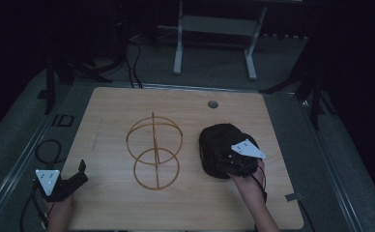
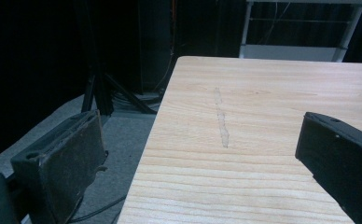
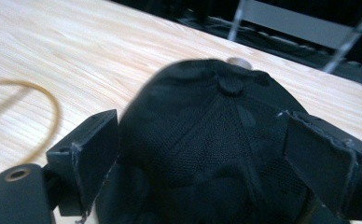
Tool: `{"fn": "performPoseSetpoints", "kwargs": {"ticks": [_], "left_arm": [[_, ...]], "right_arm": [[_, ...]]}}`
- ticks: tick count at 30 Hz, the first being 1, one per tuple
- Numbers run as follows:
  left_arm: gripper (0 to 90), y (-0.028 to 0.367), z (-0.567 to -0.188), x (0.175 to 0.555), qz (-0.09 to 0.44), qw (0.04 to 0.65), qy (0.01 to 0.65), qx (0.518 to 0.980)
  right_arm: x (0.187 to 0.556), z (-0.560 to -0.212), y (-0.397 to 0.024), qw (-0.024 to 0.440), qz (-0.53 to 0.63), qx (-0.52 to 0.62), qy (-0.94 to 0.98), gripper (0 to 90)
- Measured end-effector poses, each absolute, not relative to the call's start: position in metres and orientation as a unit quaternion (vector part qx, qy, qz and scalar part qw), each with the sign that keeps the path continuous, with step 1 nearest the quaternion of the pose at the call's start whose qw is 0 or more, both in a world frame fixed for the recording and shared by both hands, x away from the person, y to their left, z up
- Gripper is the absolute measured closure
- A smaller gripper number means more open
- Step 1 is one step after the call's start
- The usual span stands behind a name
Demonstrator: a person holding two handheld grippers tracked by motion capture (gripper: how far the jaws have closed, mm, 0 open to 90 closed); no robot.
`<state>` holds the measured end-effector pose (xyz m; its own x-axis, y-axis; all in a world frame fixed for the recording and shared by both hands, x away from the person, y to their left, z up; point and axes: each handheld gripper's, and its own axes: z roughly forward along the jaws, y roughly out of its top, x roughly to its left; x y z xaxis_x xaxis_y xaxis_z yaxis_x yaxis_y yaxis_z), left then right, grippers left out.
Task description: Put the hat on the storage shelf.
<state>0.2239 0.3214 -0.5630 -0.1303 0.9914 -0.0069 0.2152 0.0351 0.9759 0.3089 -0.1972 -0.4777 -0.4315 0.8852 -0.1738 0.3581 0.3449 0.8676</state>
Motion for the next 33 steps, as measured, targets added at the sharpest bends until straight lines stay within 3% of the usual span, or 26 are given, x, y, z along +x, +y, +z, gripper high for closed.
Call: {"fn": "performPoseSetpoints", "kwargs": {"ticks": [7, 12, 16, 17, 18, 19, 20, 21, 22, 23, 29, 33], "left_arm": [[1.8, 0.322, -0.563, 0.224, 0.465, 0.417, 0.589, 0.513], [1.8, 0.322, -0.563, 0.224, 0.465, 0.417, 0.588, 0.514], [1.8, 0.322, -0.563, 0.224, 0.465, 0.417, 0.588, 0.514], [1.8, 0.322, -0.563, 0.224, 0.465, 0.417, 0.588, 0.514], [1.8, 0.322, -0.563, 0.224, 0.465, 0.417, 0.588, 0.514], [1.8, 0.322, -0.563, 0.224, 0.465, 0.417, 0.589, 0.513], [1.8, 0.322, -0.563, 0.224, 0.465, 0.417, 0.589, 0.513], [1.8, 0.322, -0.563, 0.224, 0.464, 0.417, 0.589, 0.514], [1.8, 0.322, -0.563, 0.224, 0.464, 0.417, 0.589, 0.514], [1.8, 0.322, -0.563, 0.224, 0.464, 0.417, 0.589, 0.514], [1.8, 0.322, -0.563, 0.224, 0.465, 0.417, 0.589, 0.513], [1.8, 0.322, -0.563, 0.224, 0.465, 0.417, 0.589, 0.513]], "right_arm": [[0.311, -0.497, -0.175, 0.398, 0.325, 0.391, 0.763, 10.4], [0.308, -0.511, -0.165, 0.448, 0.271, 0.364, 0.771, 17.6], [0.310, -0.521, -0.160, 0.477, 0.232, 0.343, 0.775, 32.8], [0.309, -0.522, -0.160, 0.478, 0.235, 0.340, 0.775, 45.6], [0.309, -0.522, -0.160, 0.478, 0.235, 0.340, 0.775, 45.6], [0.309, -0.522, -0.161, 0.483, 0.233, 0.340, 0.772, 54.0], [0.309, -0.522, -0.161, 0.483, 0.233, 0.340, 0.772, 54.0], [0.310, -0.520, -0.165, 0.477, 0.239, 0.342, 0.774, 69.4], [0.310, -0.519, -0.166, 0.474, 0.239, 0.343, 0.775, 72.4], [0.311, -0.518, -0.169, 0.457, 0.247, 0.342, 0.783, 84.8], [0.312, -0.511, -0.182, 0.419, 0.296, 0.364, 0.777, 87.0], [0.311, -0.503, -0.188, 0.418, 0.317, 0.365, 0.769, 87.3]]}}
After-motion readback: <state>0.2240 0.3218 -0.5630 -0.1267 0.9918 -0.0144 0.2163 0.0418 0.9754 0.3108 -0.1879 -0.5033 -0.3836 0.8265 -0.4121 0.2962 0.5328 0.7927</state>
